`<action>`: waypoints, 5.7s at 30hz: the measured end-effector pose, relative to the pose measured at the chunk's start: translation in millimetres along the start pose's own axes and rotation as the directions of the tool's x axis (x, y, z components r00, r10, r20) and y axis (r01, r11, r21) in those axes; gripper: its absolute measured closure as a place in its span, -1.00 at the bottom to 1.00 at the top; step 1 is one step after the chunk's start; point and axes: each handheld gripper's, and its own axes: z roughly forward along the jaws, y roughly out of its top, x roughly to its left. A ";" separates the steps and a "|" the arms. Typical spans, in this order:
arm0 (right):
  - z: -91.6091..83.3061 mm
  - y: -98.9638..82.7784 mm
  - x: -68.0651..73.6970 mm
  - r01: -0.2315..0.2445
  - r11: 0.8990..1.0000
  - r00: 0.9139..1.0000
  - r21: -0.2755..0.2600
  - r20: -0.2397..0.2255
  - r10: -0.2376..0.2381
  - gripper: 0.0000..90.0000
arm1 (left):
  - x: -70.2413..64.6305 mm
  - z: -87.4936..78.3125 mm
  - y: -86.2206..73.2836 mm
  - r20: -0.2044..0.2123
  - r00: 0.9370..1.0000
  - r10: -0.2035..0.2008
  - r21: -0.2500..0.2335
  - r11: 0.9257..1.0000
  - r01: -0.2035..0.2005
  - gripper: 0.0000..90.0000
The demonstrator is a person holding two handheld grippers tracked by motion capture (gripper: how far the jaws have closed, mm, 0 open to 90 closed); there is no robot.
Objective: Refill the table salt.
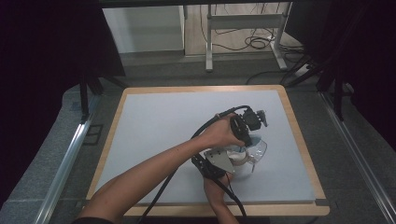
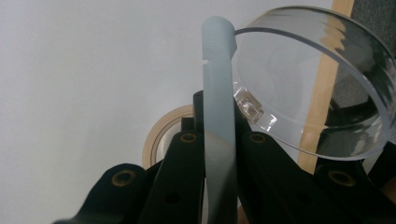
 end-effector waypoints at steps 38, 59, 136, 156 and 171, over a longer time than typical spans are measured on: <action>-5.9 -20.7 6.1 0.106 0.990 0.993 0.088 -0.056 -0.101 0.02 | 9.0 -7.8 -28.9 0.056 0.998 -0.043 -0.126 0.991 0.049 1.00; -16.5 -35.4 2.3 0.170 0.964 0.985 0.203 -0.076 -0.158 -0.13 | 15.5 -19.0 -56.3 0.100 0.993 -0.070 -0.243 0.966 0.092 1.00; -54.4 -39.8 -31.8 0.142 0.965 0.983 0.222 -0.146 -0.111 -0.21 | 129.7 -52.9 -298.1 0.095 0.828 -0.552 -0.673 0.577 0.462 1.00; -54.3 -38.9 -32.9 0.144 0.965 0.983 0.220 -0.145 -0.113 -0.21 | 114.4 -57.6 -320.5 -0.010 0.839 -0.544 -0.669 0.627 0.399 0.73; -54.4 -38.2 -34.6 0.144 0.965 0.984 0.220 -0.139 -0.115 -0.21 | 108.9 -56.5 -322.3 -0.022 0.843 -0.538 -0.680 0.626 0.382 -0.10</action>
